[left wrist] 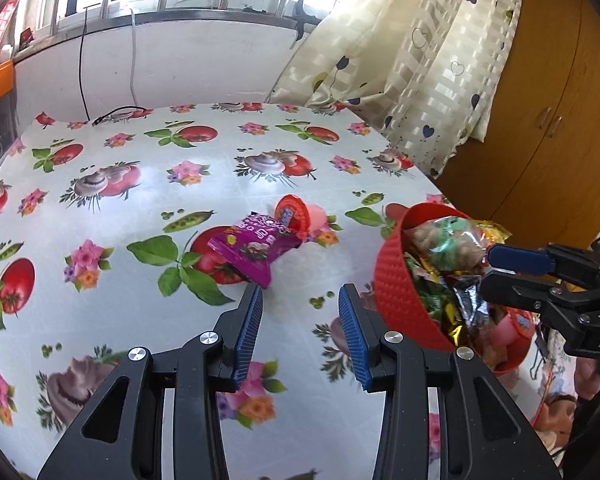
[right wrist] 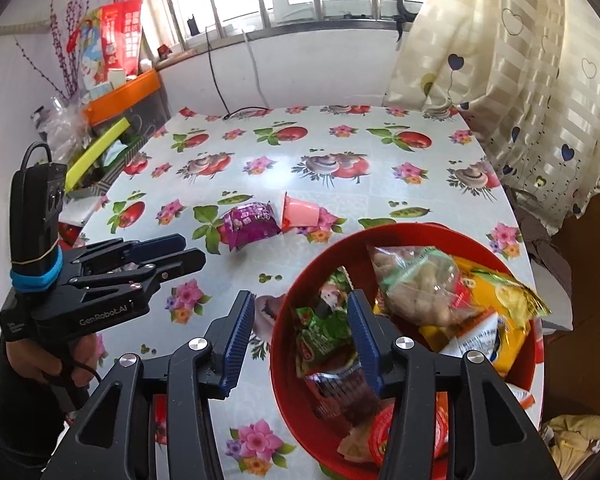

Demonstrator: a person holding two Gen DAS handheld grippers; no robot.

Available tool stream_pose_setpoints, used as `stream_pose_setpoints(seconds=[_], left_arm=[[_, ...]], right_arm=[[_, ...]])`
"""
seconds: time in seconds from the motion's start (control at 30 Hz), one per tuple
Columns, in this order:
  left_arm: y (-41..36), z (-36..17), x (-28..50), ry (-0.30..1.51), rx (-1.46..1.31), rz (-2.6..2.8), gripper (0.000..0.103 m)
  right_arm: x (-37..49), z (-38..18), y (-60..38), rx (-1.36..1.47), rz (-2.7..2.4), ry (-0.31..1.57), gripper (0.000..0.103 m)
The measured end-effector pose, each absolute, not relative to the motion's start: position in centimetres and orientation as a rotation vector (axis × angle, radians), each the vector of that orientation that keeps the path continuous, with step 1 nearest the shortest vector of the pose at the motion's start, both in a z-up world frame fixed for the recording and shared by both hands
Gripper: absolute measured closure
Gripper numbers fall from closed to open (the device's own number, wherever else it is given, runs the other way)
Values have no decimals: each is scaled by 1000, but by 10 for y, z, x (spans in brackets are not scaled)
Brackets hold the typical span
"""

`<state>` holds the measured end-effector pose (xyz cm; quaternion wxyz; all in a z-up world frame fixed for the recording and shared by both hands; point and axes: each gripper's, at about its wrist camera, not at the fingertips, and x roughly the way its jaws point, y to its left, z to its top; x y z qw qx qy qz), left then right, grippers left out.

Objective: Organize snacks
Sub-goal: 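Move the left tool to the purple snack bag while the right approaches the pink jelly cup, then close the left tool on the purple bag while the right grasps the pink jelly cup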

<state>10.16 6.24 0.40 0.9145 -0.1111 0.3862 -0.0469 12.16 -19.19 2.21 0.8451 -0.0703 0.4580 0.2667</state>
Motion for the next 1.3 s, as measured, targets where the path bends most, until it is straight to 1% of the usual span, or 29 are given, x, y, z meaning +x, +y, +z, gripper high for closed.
stream_pose_setpoints(seconds=[0.3, 0.43, 0.63, 1.07, 1.3], left_arm=[[77, 0, 123, 804, -195, -112, 61], [85, -3, 135, 806, -187, -115, 56], [92, -13, 157, 824, -153, -121, 51], [83, -38, 189, 846, -51, -208, 50], [89, -53, 191, 871, -105, -199, 50]], right_arm=[[145, 14, -174, -155, 561, 1001, 55], [155, 11, -166, -160, 566, 1013, 54], [169, 6, -156, -185, 555, 1023, 54], [197, -13, -147, -189, 519, 1069, 53], [220, -24, -137, -142, 529, 1118, 53]])
